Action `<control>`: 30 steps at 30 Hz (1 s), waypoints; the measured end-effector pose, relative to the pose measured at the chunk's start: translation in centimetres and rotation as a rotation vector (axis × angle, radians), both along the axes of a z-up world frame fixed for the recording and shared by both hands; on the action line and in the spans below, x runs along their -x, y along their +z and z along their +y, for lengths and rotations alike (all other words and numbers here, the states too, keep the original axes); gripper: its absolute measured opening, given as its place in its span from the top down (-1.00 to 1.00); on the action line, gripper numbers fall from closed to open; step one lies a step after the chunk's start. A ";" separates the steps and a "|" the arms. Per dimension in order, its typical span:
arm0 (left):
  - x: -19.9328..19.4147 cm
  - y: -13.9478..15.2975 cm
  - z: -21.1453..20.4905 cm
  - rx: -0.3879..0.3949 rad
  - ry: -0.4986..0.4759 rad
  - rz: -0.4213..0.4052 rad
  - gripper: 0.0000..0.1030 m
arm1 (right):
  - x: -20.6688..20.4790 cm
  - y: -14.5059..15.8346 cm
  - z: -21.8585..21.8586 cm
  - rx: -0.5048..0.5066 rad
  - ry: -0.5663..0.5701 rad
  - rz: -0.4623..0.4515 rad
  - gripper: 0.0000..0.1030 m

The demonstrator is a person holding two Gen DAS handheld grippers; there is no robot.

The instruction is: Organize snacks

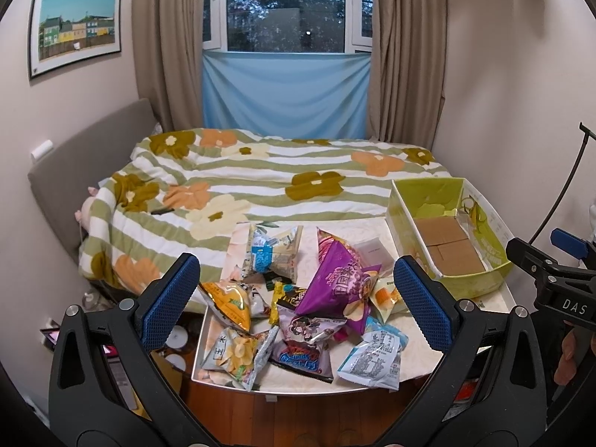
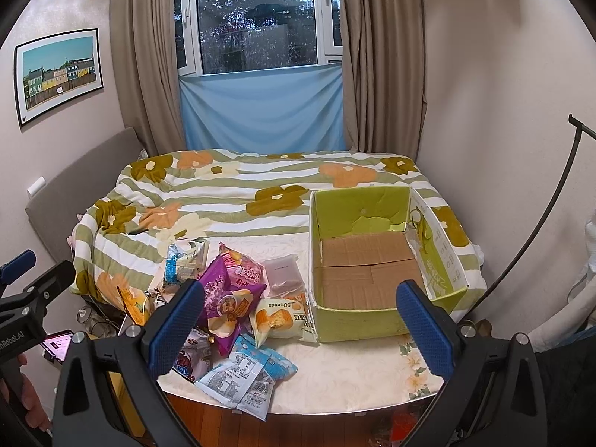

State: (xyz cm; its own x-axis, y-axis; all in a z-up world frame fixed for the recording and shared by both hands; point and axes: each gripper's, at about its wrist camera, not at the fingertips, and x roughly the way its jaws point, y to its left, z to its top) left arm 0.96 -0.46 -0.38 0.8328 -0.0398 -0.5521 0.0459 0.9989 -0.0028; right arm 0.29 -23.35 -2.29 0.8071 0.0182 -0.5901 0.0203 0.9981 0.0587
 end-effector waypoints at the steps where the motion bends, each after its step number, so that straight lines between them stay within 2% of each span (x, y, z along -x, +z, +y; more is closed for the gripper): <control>1: 0.1 0.0 0.0 0.000 -0.001 0.000 -0.99 | 0.0 0.0 0.0 0.000 0.001 0.000 -0.99; 13: 0.5 -0.2 1.2 0.016 0.009 0.007 -0.99 | 0.0 -0.2 0.0 -0.001 0.003 0.005 -0.99; 15: -0.5 -0.5 0.3 0.012 0.012 0.008 -0.99 | 0.0 -0.2 0.0 0.000 0.002 0.006 -0.99; 20: 0.2 -0.8 0.4 0.017 0.003 0.000 -0.99 | 0.0 -0.1 0.0 0.000 0.002 0.007 -0.99; 26: -0.5 -0.5 -0.8 -0.001 0.012 0.037 -0.99 | -0.1 -0.6 -0.1 -0.001 0.016 0.043 -0.99; 30: -0.9 -1.9 -1.2 -0.016 0.038 0.085 -0.99 | -0.2 -1.8 -0.9 -0.018 0.056 0.085 -0.99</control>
